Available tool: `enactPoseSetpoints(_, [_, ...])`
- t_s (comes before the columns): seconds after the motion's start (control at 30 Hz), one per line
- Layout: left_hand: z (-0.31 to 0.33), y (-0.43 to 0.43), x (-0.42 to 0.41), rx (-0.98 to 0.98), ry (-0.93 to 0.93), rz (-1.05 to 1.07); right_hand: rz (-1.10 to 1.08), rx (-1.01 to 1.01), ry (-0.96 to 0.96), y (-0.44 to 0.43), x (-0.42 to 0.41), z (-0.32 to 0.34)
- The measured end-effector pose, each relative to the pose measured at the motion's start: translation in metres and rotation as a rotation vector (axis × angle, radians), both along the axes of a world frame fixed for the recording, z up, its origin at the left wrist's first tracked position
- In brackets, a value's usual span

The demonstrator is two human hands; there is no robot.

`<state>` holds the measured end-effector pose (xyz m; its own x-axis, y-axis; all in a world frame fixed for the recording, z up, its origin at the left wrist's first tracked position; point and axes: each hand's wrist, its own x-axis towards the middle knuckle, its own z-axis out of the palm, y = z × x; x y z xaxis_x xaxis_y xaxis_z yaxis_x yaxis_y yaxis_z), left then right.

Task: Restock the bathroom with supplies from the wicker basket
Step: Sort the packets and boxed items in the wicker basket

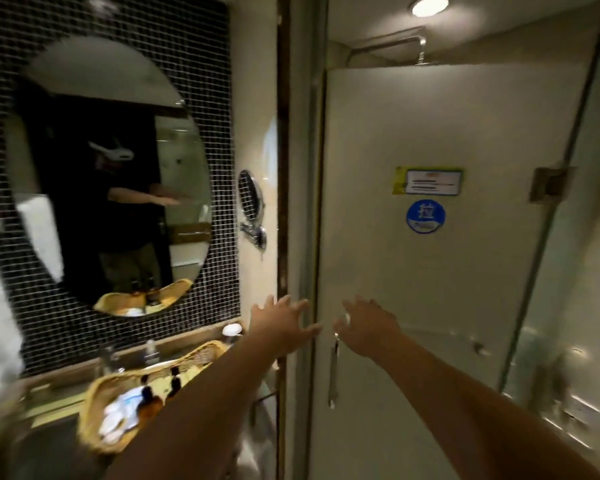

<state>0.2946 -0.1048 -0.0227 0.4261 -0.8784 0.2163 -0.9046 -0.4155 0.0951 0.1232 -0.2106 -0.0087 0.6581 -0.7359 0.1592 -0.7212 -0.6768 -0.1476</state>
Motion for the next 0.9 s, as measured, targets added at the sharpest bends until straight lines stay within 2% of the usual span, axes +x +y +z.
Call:
enactPoseSetpoints(0.2, [-0.013, 0.065, 0.088, 0.052, 0.058, 0.329, 0.332, 0.027, -0.024, 0.030, 0.136, -0.004])
enactPoseSetpoints(0.43, [-0.044, 0.148, 0.195, 0.102, 0.088, 0.606, 0.548, 0.008, 0.057, 0.078, 0.286, -0.031])
enactPoseSetpoints(0.7, [-0.082, 0.178, 0.318, 0.135, 0.139, 0.642, 0.647, -0.029, 0.114, 0.103, 0.424, -0.064])
enactPoseSetpoints(0.9, [-0.124, 0.155, 0.376, 0.145, 0.194, 0.566, 0.662, 0.016, 0.154, 0.085, 0.491, -0.101])
